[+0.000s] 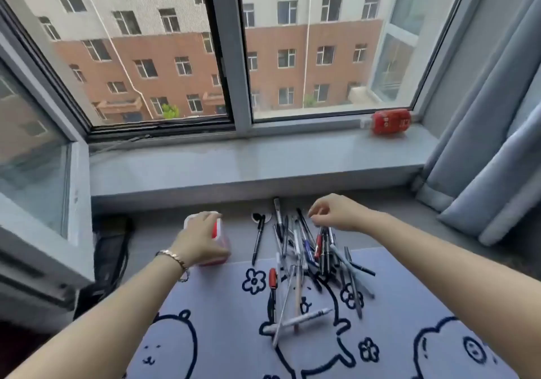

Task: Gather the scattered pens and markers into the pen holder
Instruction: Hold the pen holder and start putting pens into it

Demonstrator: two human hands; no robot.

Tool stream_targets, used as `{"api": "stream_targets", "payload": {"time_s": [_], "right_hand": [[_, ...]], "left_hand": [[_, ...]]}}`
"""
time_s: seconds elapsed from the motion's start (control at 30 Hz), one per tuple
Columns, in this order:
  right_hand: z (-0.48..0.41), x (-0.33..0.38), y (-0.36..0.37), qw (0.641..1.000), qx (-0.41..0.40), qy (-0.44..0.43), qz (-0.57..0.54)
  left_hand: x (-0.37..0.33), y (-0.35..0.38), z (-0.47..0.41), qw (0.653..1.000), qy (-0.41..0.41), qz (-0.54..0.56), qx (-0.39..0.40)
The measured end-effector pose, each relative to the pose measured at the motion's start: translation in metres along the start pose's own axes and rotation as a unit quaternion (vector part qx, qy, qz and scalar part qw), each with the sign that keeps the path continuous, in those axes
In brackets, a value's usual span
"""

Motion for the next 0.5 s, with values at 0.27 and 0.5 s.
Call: {"api": "stream_targets", "payload": {"time_s": [0.27,0.5], "right_hand": [[-0.017,-0.03,0.037,0.996,0.015,0.068,0.056],[-0.041,-0.032,0.098,0.963,-0.01,0.031,0.266]], "left_hand": [[0.055,0.005,-0.012,0.995,-0.084,-0.031,0.034],[0.012,0.007,0.01,0.977,-0.073,0.122,-0.162]]}}
Point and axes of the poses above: each hand's wrist, its own z-axis away from the middle knuckle, its own y-axis out of the palm, x = y × z, the point moved 1 cm from there along -z, towards the middle knuckle, and after that the axes turned 11 degrees about y, right-handed, at the moved point
